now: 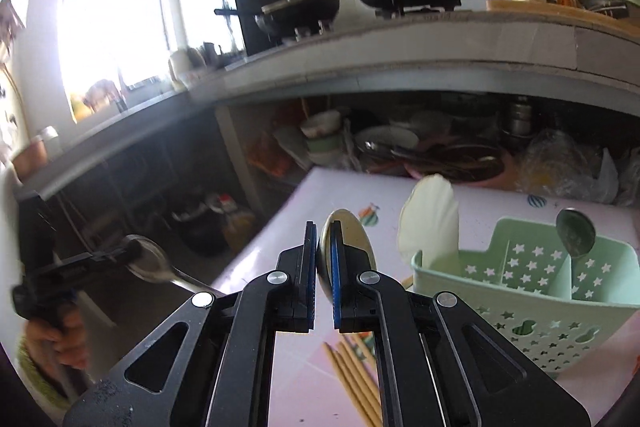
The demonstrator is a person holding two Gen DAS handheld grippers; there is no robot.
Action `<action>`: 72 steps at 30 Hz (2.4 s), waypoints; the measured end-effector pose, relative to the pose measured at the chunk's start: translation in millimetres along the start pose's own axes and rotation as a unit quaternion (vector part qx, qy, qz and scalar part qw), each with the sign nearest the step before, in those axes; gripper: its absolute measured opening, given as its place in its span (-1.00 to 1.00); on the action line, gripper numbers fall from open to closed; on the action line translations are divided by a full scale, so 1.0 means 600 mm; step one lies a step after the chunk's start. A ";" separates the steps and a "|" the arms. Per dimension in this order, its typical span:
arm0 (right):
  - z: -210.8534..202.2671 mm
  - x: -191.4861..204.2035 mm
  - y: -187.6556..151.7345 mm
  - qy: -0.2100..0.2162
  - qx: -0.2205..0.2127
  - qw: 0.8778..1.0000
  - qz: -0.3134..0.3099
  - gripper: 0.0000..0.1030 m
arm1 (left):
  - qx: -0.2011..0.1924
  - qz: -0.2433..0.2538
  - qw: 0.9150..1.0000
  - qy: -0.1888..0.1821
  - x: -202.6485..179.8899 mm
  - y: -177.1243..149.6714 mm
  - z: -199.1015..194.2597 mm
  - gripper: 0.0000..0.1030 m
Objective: Organize utensils
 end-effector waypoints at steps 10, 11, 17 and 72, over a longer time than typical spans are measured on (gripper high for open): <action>-0.084 -0.010 0.049 0.071 -0.081 0.992 0.059 -0.91 | -0.012 0.040 0.999 -0.010 -0.069 0.008 -0.014 -0.96; -0.091 -0.014 0.049 0.075 -0.085 0.991 0.067 -0.91 | -0.012 0.043 0.999 -0.011 -0.075 0.008 -0.013 -0.96; -0.135 -0.041 0.049 0.089 -0.108 0.985 0.105 -0.91 | -0.009 0.062 0.998 -0.022 -0.114 0.007 -0.010 -0.96; -0.280 -0.173 -0.025 0.016 -0.173 0.965 0.195 -0.91 | 0.103 0.322 0.938 -0.080 -0.486 -0.081 0.249 -0.76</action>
Point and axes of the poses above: each gripper's, at about its wrist camera, not at the fingertips, and z roughly the way its jaws point, x to its left, y to its top, the point moved 10 cm from there along z, roughly the way its jaws point, and after that the axes turned 4 degrees about -z, right-handed, at the moved point
